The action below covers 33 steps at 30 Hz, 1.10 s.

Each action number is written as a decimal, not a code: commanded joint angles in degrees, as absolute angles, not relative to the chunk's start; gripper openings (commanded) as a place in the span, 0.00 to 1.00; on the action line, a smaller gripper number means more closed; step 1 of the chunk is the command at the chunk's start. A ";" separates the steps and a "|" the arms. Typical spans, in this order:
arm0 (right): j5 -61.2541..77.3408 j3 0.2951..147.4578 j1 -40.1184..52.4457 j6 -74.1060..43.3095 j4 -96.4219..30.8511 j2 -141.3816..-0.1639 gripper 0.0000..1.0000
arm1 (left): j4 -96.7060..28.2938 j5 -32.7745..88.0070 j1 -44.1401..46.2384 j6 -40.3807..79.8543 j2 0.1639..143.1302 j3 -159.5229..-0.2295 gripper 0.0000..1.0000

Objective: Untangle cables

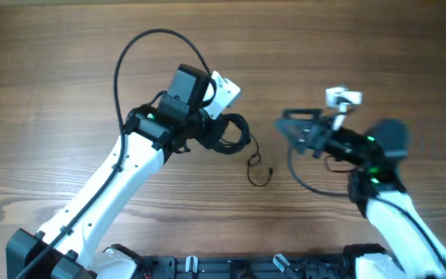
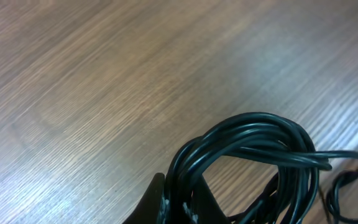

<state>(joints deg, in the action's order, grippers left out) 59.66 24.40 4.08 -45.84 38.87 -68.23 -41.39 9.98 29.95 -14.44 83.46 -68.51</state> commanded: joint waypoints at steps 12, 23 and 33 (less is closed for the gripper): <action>45.76 24.01 19.16 -57.04 45.78 -82.41 0.05 | -39.24 4.14 32.27 1.54 82.35 -69.04 0.15; 38.22 24.01 19.18 -72.27 51.33 -82.41 0.05 | -45.50 22.52 27.20 43.29 79.55 -68.62 0.85; 38.98 24.01 19.18 -75.44 56.93 -82.41 0.04 | -41.39 21.63 29.52 49.98 85.27 -68.18 0.04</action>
